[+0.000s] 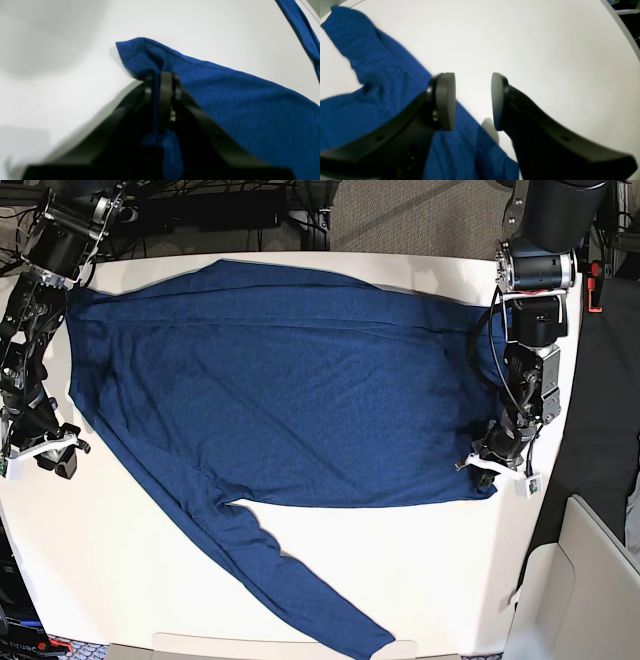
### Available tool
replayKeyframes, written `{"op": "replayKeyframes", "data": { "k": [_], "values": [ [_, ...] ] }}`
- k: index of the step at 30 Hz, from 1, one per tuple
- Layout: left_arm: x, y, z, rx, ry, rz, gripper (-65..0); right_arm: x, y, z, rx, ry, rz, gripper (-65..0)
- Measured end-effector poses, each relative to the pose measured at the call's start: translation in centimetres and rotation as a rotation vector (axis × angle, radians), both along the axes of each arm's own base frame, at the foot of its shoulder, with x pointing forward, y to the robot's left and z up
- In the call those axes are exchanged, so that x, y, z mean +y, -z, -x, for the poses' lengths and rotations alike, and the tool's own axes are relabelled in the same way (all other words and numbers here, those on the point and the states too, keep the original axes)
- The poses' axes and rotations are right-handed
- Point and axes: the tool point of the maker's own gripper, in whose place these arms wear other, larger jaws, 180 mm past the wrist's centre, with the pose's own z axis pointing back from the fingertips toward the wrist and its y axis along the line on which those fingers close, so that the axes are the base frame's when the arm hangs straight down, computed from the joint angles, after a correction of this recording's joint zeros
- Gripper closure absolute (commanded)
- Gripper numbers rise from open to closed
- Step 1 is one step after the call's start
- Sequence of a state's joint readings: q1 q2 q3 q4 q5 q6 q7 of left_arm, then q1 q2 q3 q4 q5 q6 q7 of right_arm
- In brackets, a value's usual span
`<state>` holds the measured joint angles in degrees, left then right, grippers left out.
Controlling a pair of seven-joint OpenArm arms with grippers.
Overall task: Fold the T-shirt properly
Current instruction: 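Move both grippers to the shirt's side edges near the hem, then grasp the side edges and fold them toward the shirt's middle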
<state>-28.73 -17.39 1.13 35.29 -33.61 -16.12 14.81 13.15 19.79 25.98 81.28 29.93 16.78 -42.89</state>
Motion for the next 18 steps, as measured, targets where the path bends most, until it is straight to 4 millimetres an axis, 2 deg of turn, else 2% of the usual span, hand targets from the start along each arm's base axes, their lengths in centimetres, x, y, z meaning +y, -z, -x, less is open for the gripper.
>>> {"op": "replayKeyframes", "data": {
  "k": [3, 6, 10, 14, 18],
  "values": [
    [-0.1, -0.4, 0.0, -0.002, 0.012, -0.011, -0.1, 0.0, 0.6, -0.6, 0.013, 0.007, -0.032, -23.7],
    [0.1, -0.5, 1.2, 0.017, 0.051, -0.034, -0.1, 0.4, 1.3, -1.7, 0.037, -0.004, -0.047, -23.7],
    [0.7, -1.6, 1.9, 0.024, 0.073, -0.092, -0.1, 2.6, 2.0, -4.2, 0.095, -0.078, 0.028, -23.7],
    [-0.4, -2.2, 2.5, 0.001, 0.108, -0.103, -0.1, 5.1, 1.9, -7.0, 0.125, -0.139, 0.104, -23.8],
    [-0.9, -3.0, 2.9, -0.028, 0.127, -0.121, -0.1, 6.8, 3.5, -8.3, 0.205, -0.174, 0.151, -23.9]
  ]
}}
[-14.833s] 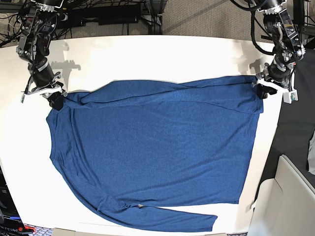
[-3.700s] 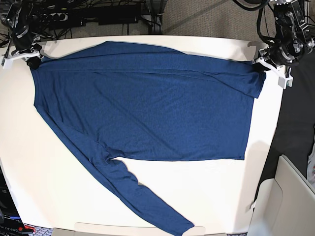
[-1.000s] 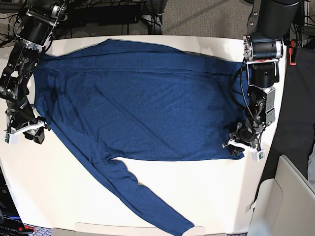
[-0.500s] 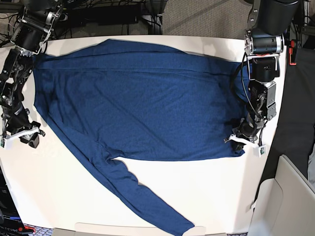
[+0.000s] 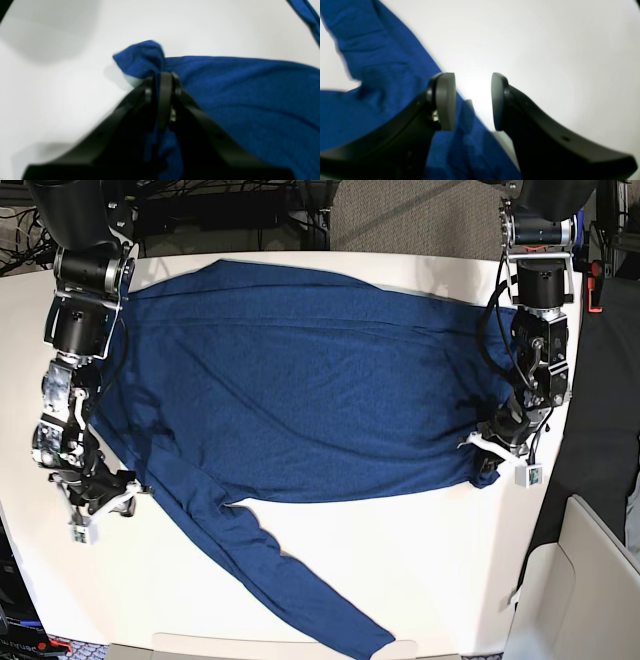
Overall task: Fold the T-shirt properly
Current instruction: 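Grasp the side edges and fold them toward the shirt's middle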
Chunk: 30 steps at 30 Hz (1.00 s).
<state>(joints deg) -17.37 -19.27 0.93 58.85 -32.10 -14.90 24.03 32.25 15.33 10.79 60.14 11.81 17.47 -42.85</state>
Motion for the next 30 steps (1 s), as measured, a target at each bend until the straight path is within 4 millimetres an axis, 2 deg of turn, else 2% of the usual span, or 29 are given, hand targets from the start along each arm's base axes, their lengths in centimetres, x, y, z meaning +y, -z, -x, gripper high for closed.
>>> {"op": "replayKeyframes", "data": {
  "k": [8, 11, 14, 18, 20, 23, 24, 30],
  "values": [
    [-1.1, -1.3, 0.8, -0.017, 0.043, -0.018, -0.1, -0.1, 2.2, -1.3, 0.056, 0.008, 0.069, -24.0],
    [-0.4, -2.3, 0.7, -0.042, 0.021, -0.009, -0.1, 0.2, 3.8, -1.0, 0.096, 0.0, 0.067, -24.0],
    [0.7, -2.1, 1.0, -0.028, -0.008, -0.008, -0.1, 0.6, 5.4, -0.5, 0.139, -0.015, 0.064, -23.9],
    [0.6, -1.9, 1.1, -0.022, -0.005, -0.006, -0.1, 1.0, 6.0, -0.2, 0.151, -0.021, 0.057, -22.8],
    [0.6, -2.0, 1.1, -0.023, -0.005, -0.005, -0.1, 1.2, 6.1, -0.3, 0.152, -0.023, 0.056, -16.9],
    [0.5, -1.9, 1.2, -0.021, -0.005, -0.006, -0.1, 2.3, 6.2, -0.4, 0.148, -0.032, 0.037, -1.6],
    [0.6, -1.9, 1.2, -0.022, -0.005, -0.006, -0.1, 2.6, 6.3, -0.5, 0.148, -0.035, 0.032, 0.0],
    [0.6, -1.9, 1.2, -0.023, -0.005, -0.006, -0.1, 3.0, 6.0, 0.0, 0.122, -0.057, 0.015, -0.6]
  ]
}}
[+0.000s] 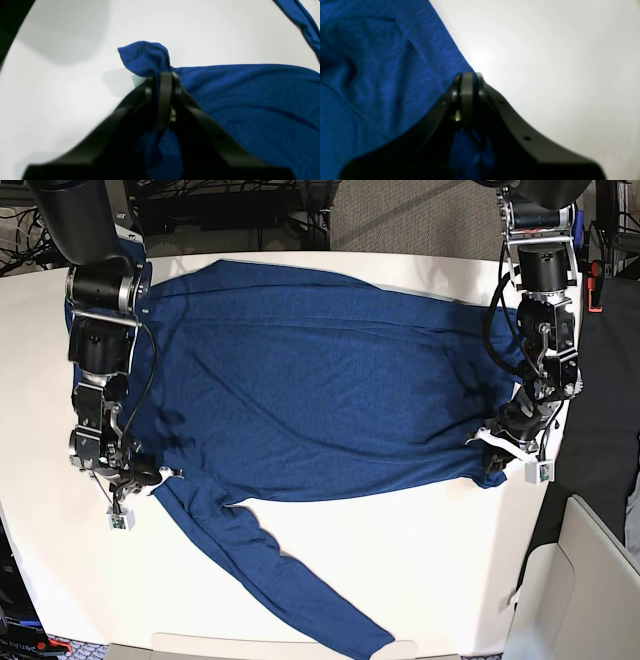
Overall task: Fold the T-shirt properly
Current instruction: 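Grasp the side edges and fold them toward the shirt's middle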
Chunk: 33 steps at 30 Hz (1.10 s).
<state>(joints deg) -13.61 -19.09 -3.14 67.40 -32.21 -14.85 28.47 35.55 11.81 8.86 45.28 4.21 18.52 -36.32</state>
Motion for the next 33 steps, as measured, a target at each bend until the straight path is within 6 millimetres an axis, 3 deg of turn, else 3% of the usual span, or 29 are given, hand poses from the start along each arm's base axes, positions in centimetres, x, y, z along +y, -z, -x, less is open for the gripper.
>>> {"op": "replayKeyframes", "data": {
  "k": [5, 10, 19, 22, 27, 30, 33],
  "values": [
    [0.0, 0.0, 0.0, 0.001, 0.001, 0.001, -0.1, 0.5, -1.2, 1.5, -0.021, -0.021, -0.078, -0.5],
    [0.0, 0.0, 0.0, 0.0, 0.001, 0.001, -0.1, 0.7, -4.5, 1.8, -0.108, -0.035, -0.113, -0.5],
    [0.1, 0.0, 0.1, 0.001, 0.002, -0.003, -0.1, 3.0, -5.0, 5.1, -0.098, -0.091, -0.205, -0.5],
    [-0.6, -1.1, 0.7, -0.034, 0.024, -0.02, -0.1, 3.6, -5.1, 6.4, -0.113, -0.101, -0.25, -0.5],
    [-1.7, -3.4, 2.4, -0.055, 0.085, -0.06, -0.1, 2.0, -4.4, 10.0, -0.121, -0.078, -0.317, -0.5],
    [-0.4, -4.9, 2.7, -0.083, 0.055, -0.073, -0.1, 0.9, -4.8, 11.9, -0.128, -0.07, -0.325, -0.5],
    [0.4, -5.1, 3.5, -0.081, 0.035, -0.088, -0.1, -0.2, -5.3, 13.6, -0.15, -0.049, -0.329, -0.5]
  ]
}}
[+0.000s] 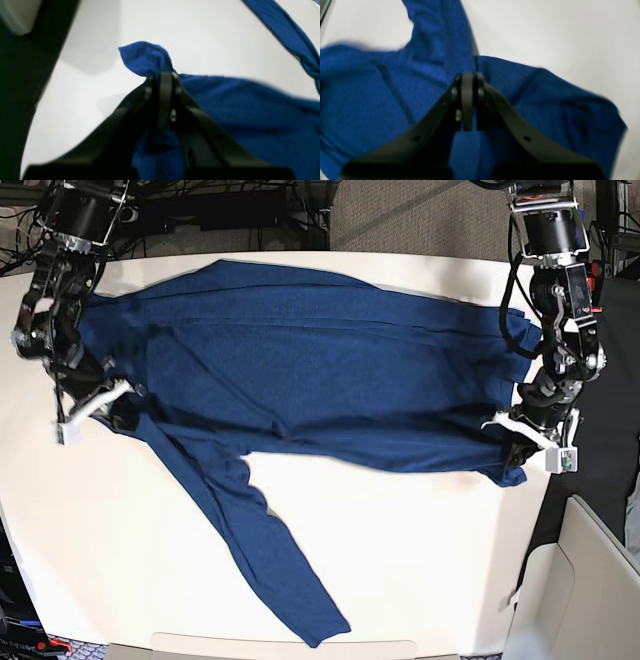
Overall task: Fold the T-shirt properly
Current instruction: 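Grasp the side edges and fold them toward the shirt's middle, then grasp the sleeve near the right gripper and fold it over the body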
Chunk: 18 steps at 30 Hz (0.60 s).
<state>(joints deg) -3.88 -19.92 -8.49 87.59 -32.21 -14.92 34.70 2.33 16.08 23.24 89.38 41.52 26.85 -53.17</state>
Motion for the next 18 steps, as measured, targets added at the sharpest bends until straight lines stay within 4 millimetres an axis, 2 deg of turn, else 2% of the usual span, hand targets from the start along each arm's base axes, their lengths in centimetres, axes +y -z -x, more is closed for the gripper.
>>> {"op": "replayKeyframes", "data": {
  "k": [3, 6, 8, 12, 15, 18],
  "values": [
    [-0.2, 0.3, 0.8, 0.007, 0.007, -0.002, -0.1, -1.8, 0.0, 2.3, 0.018, 0.023, 0.015, -0.5],
    [0.2, 0.6, 1.5, 0.016, -0.002, -0.004, -0.1, -3.2, -1.2, 3.3, -0.011, 0.054, 0.009, -0.5],
    [0.3, 1.5, 2.3, 0.045, -0.004, -0.01, -0.1, -4.1, -1.7, 3.7, -0.027, 0.08, -0.002, -0.5],
    [0.7, 2.3, 3.9, 0.068, -0.015, -0.013, -0.1, -5.4, -1.7, 5.4, -0.016, 0.109, -0.006, -0.5],
    [1.2, 2.1, 5.0, 0.067, -0.023, -0.025, -0.1, -5.4, -2.0, 6.0, -0.018, 0.104, -0.006, -0.5],
    [1.1, 2.7, 5.4, 0.086, -0.021, -0.022, -0.1, -4.8, -2.7, 5.7, -0.041, 0.09, -0.01, -0.5]
  ]
}}
